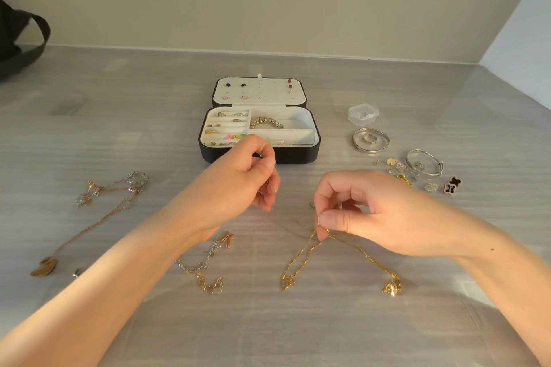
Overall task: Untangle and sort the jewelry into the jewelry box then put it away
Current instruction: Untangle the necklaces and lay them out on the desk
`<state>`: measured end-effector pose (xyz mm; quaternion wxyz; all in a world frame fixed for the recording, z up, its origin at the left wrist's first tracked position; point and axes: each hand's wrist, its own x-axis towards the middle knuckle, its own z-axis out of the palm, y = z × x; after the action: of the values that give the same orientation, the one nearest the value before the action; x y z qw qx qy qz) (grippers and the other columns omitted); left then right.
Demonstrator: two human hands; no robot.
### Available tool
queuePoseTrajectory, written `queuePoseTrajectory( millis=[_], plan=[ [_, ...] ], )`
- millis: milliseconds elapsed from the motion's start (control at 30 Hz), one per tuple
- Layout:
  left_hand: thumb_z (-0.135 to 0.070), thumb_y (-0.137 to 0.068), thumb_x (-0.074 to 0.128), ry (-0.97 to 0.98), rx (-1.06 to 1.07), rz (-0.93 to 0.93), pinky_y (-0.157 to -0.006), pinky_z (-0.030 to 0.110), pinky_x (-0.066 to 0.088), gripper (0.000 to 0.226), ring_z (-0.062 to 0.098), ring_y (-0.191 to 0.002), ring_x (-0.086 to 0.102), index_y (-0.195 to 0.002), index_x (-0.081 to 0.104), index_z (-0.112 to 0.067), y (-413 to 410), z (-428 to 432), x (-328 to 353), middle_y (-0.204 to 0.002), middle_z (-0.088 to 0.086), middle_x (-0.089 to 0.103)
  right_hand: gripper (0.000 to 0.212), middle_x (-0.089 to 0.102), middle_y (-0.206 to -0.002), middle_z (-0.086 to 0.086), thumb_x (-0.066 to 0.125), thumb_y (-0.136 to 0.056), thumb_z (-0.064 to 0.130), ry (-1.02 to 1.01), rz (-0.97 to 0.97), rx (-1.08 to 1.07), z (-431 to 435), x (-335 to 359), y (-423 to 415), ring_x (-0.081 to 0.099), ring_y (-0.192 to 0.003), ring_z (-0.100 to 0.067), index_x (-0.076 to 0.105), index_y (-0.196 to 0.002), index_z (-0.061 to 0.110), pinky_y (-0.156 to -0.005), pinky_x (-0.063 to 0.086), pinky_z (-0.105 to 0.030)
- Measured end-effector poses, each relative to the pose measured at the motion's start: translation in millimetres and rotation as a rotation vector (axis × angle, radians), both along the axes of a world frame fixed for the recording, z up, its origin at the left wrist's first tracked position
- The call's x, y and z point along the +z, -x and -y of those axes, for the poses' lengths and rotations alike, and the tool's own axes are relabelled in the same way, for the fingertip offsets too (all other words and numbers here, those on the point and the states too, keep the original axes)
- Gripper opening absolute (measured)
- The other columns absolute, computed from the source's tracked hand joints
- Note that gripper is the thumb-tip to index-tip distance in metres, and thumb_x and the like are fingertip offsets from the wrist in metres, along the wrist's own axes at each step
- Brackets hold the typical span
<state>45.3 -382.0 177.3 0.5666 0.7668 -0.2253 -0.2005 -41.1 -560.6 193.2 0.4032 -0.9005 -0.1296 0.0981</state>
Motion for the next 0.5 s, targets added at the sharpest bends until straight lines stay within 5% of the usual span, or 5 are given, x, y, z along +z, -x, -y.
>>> queuePoseTrajectory(
  millis=[100,233,333,500],
  plan=[
    [-0.012,-0.098,0.036,-0.04,0.005,0.094,-0.061,0.021,0.043,0.017,0.008,-0.054,0.047,-0.084,0.043,-0.017,-3.0,4.3,-1.8,-0.056,-0.01,0.056,0.01,0.068,-0.075,0.014,0.06,-0.086,0.026,-0.013,-0.01,0.027,2.0,0.4,1.4,0.055,-0.072,-0.031,0.055,-0.077,0.03,-0.067,0.045,-0.039],
    [-0.014,-0.098,0.039,-0.07,0.001,0.212,-0.069,0.035,0.044,0.016,0.009,-0.058,0.049,-0.083,0.044,-0.02,-8.0,7.2,-3.3,-0.059,-0.011,0.057,0.016,0.068,-0.074,0.011,0.071,-0.081,0.016,-0.07,-0.061,0.074,3.8,4.4,4.4,0.054,-0.067,-0.006,0.062,-0.078,0.029,-0.064,0.04,-0.021],
    [-0.012,-0.097,0.04,-0.124,-0.023,0.353,-0.063,0.022,0.042,0.013,0.009,-0.06,0.052,-0.085,0.045,-0.017,-9.1,7.0,-5.5,-0.063,-0.007,0.058,0.016,0.071,-0.078,0.011,0.072,-0.08,0.012,-0.047,-0.106,0.116,5.5,7.5,7.3,0.058,-0.071,-0.003,0.066,-0.084,0.027,-0.07,0.041,-0.027],
    [-0.013,-0.094,0.046,-0.221,-0.05,0.482,-0.07,0.029,0.046,0.015,0.015,-0.072,0.057,-0.084,0.05,-0.024,-8.9,4.8,-8.1,-0.072,-0.007,0.062,0.018,0.071,-0.081,0.014,0.071,-0.078,0.021,0.001,-0.067,0.073,9.7,8.5,8.7,0.063,-0.076,-0.005,0.068,-0.092,0.03,-0.067,0.042,-0.031]
  ],
)
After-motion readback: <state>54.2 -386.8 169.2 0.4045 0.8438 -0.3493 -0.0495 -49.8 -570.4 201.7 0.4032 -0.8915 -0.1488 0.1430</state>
